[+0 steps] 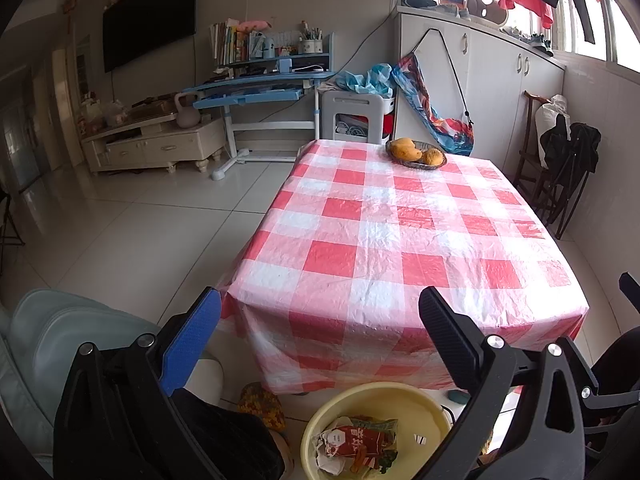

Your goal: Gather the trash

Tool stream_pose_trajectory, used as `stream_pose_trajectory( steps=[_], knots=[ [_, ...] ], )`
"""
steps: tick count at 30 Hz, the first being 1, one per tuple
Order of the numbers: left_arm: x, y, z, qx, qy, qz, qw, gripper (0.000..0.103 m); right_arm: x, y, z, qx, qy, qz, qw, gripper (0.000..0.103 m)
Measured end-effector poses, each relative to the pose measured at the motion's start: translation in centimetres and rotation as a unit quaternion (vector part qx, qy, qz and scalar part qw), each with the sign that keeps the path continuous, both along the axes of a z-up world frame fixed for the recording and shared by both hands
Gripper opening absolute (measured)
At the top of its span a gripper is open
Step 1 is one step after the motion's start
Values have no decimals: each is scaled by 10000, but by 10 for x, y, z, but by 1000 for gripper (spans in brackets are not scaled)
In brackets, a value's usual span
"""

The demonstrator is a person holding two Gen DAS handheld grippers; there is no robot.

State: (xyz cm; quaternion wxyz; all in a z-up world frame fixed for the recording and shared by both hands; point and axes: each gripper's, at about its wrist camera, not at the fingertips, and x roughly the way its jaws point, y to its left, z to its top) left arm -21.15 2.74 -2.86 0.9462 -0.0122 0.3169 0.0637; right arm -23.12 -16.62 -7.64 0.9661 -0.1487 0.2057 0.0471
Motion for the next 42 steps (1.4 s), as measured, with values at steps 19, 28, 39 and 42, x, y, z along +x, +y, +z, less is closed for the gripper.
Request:
stream_pose_trajectory(
  steps=[19, 28, 39, 42],
  knots=[
    [0, 1, 0, -10, 4, 1, 10000, 96, 2, 1, -2, -37, 28, 40, 10000, 95],
    [0, 1, 0, -14, 2, -1, 10000, 96, 1, 2, -3, -66, 37, 64, 10000, 95],
    [0, 0, -1, -15, -21, 35, 10000, 96, 1, 2, -4, -86, 40, 84, 9999, 95],
    [0, 1, -1, -27, -23, 36, 10000, 96, 1, 2, -4, -85, 45, 81, 9999, 95]
  ],
)
